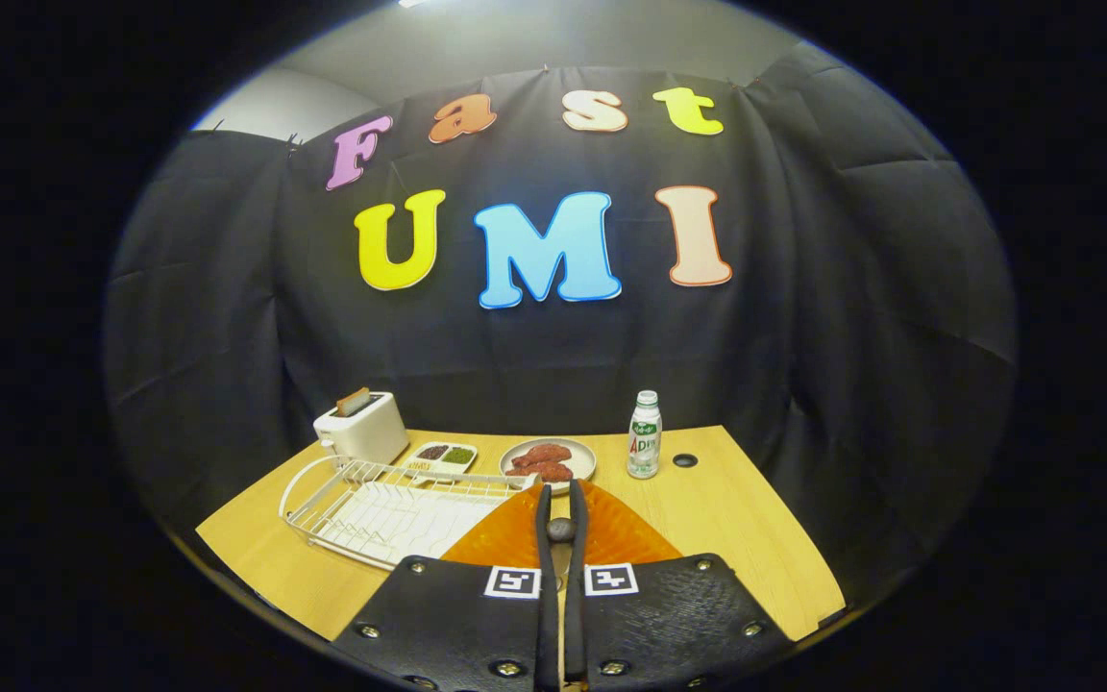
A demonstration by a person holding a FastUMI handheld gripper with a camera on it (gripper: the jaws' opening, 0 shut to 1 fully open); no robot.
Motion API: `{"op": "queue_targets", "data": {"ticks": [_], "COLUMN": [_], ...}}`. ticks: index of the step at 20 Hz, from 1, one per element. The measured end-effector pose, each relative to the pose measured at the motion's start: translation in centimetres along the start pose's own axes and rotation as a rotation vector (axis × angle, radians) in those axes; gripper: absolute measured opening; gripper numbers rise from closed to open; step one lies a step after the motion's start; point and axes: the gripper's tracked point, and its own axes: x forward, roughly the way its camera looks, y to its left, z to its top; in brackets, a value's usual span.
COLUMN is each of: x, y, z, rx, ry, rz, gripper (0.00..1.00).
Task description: Take the plate from the dish rack, then take the spoon from the basket and place it into the plate.
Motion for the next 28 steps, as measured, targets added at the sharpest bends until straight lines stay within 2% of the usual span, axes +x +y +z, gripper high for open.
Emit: {"op": "queue_targets", "data": {"ticks": [9, 16, 28], "x": [0.5, 1.1, 2.0], "y": [6.3, 10.8, 16.2], "z": [-5.6, -8.2, -11.6], "rx": [-0.019, -0.053, -0.104], "ry": [0.121, 0.200, 0.265], "rz": [0.106, 0.211, 0.315], "gripper": [0.03, 0.03, 0.03]}}
